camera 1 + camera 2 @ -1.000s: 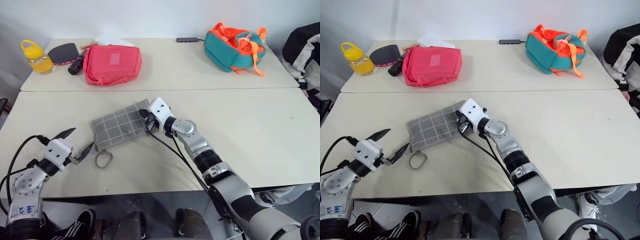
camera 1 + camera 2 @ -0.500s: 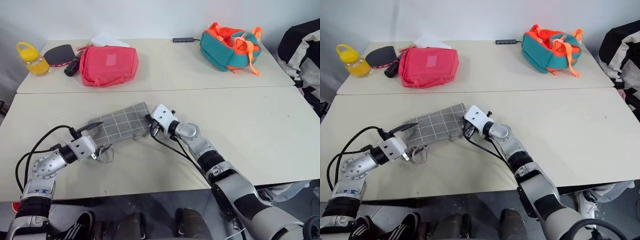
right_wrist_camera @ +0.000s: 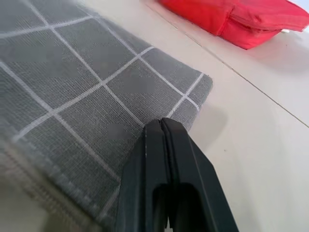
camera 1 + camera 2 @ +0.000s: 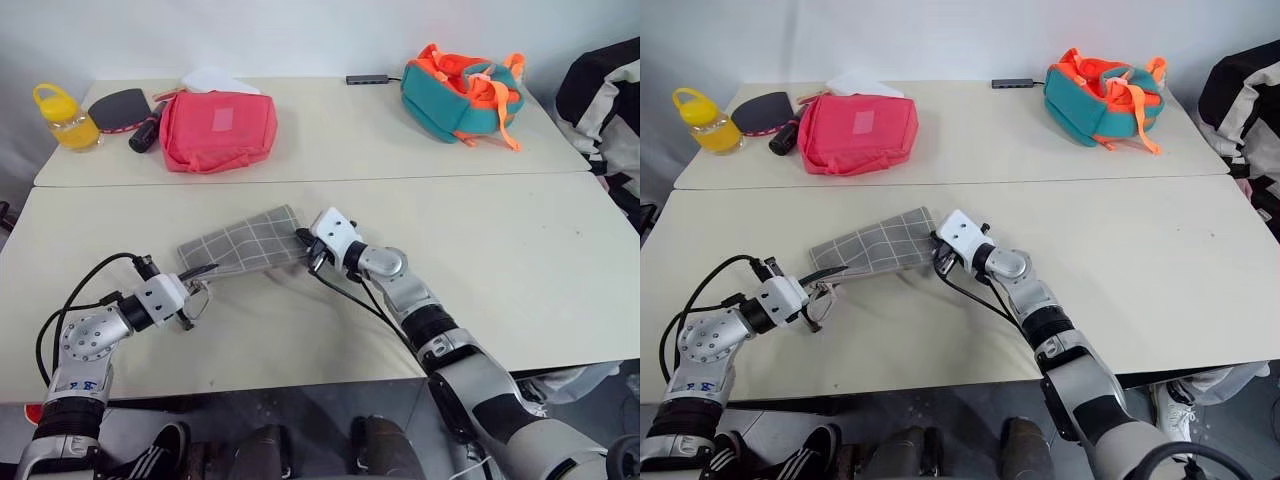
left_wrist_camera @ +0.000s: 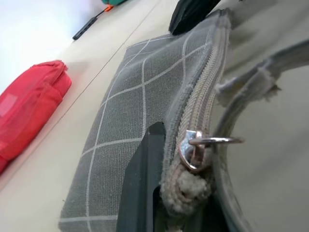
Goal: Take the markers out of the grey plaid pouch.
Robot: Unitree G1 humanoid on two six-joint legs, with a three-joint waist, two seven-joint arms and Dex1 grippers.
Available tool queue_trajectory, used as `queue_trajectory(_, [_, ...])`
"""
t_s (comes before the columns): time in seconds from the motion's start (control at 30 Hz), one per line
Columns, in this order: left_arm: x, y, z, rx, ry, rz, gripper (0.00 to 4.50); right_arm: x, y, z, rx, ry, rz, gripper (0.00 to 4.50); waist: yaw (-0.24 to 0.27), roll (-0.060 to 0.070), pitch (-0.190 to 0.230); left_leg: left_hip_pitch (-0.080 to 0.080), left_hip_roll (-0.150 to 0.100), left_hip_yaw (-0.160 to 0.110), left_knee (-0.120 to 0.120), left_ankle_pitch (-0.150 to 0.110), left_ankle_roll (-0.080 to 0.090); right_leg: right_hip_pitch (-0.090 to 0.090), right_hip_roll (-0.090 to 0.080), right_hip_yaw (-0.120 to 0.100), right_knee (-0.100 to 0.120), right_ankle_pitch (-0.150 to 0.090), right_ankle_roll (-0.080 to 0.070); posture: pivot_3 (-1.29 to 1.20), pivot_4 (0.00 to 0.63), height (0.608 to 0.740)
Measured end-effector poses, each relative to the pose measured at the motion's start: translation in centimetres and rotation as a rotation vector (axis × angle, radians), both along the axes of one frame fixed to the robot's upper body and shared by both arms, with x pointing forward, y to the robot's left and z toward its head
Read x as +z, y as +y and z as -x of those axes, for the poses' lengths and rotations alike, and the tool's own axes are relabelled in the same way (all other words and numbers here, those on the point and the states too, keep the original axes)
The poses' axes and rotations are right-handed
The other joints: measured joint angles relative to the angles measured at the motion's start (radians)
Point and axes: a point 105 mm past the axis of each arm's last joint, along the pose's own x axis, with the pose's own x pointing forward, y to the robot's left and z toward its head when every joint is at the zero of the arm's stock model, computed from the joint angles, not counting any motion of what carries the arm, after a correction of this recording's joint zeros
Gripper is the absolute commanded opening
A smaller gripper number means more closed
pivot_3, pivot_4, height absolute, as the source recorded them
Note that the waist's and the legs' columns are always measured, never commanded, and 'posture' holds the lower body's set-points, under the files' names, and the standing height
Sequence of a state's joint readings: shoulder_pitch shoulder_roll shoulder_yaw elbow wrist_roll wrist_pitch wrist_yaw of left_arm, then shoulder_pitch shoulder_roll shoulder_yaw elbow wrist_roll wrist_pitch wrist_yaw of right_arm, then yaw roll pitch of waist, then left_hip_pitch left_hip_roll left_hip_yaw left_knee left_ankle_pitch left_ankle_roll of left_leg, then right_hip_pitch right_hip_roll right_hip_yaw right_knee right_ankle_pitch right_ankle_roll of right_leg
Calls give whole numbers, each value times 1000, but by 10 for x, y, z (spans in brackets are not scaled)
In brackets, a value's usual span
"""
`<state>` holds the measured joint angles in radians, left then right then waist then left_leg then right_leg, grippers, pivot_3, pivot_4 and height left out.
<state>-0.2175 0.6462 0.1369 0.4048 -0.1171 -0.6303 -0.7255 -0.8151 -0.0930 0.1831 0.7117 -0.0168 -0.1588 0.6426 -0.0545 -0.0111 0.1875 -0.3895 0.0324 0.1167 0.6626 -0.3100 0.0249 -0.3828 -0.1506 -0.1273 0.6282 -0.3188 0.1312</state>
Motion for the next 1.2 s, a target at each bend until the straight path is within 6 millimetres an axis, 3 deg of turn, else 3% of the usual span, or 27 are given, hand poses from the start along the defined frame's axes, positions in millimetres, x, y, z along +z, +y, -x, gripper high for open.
queue_trajectory(0.13, [-1, -15, -5, 30, 15, 86, 0, 25, -14, 22, 113, 40, -96, 2010, 8, 0, 0, -1, 0, -2, 1, 0, 0, 1, 0, -1, 0, 0, 0, 0, 150, 740])
queue_trajectory(0.23, [-3, -38, -11, 18, 29, 115, 0, 28, -26, 51, 235, 122, -89, 3034, 23, 0, 0, -1, 0, -2, 1, 0, 0, 2, 0, -2, -1, 0, 0, 0, 150, 740])
queue_trajectory(0.37, [-1, -72, -20, 20, -3, 91, 0, 18, -33, 86, 327, 258, -49, 3034, 33, 0, 0, -1, -1, -3, 2, 0, 1, 3, 0, -2, -2, 0, 0, 0, 150, 740])
queue_trajectory(0.5, [1, -99, -24, 2, -34, 34, 0, 8, -32, 97, 302, 319, -52, 3034, 31, 0, 0, 0, -1, -2, 2, 0, 1, 4, 0, -2, -2, 0, 0, 0, 150, 740])
queue_trajectory(0.6, [2, -110, -26, -9, -26, 9, 0, -13, -30, 102, 272, 385, -39, 3034, 30, 0, 0, 0, -1, -2, 2, 0, 1, 3, 0, -2, -2, 0, 0, 0, 150, 740])
queue_trajectory(0.8, [4, -117, -25, -26, -41, -57, 0, -21, -20, 101, 238, 416, -69, 3034, 29, 0, 0, 0, 0, -2, 2, 0, 1, 3, 0, -2, -3, 0, 0, 0, 150, 740])
queue_trajectory(0.93, [8, -119, -28, -25, -41, -68, 0, -20, 6, 99, 217, 445, -162, 3034, 27, 0, 0, 0, 0, -2, 2, 1, 1, 3, 0, -2, -2, 0, 0, 0, 150, 740])
queue_trajectory(1.03, [11, -121, -27, -31, -49, -70, 0, -24, 13, 100, 224, 467, -168, 3034, 32, 0, 0, -1, -1, -3, 2, 0, 1, 3, 0, -3, -3, 0, 0, 0, 150, 740])
queue_trajectory(1.2, [10, -123, -27, -29, -36, -72, 0, -29, 17, 98, 211, 489, -181, 1444, 28, 0, 0, -1, -1, -3, 2, 0, 1, 3, 0, -3, -3, 0, 0, 0, 150, 740])
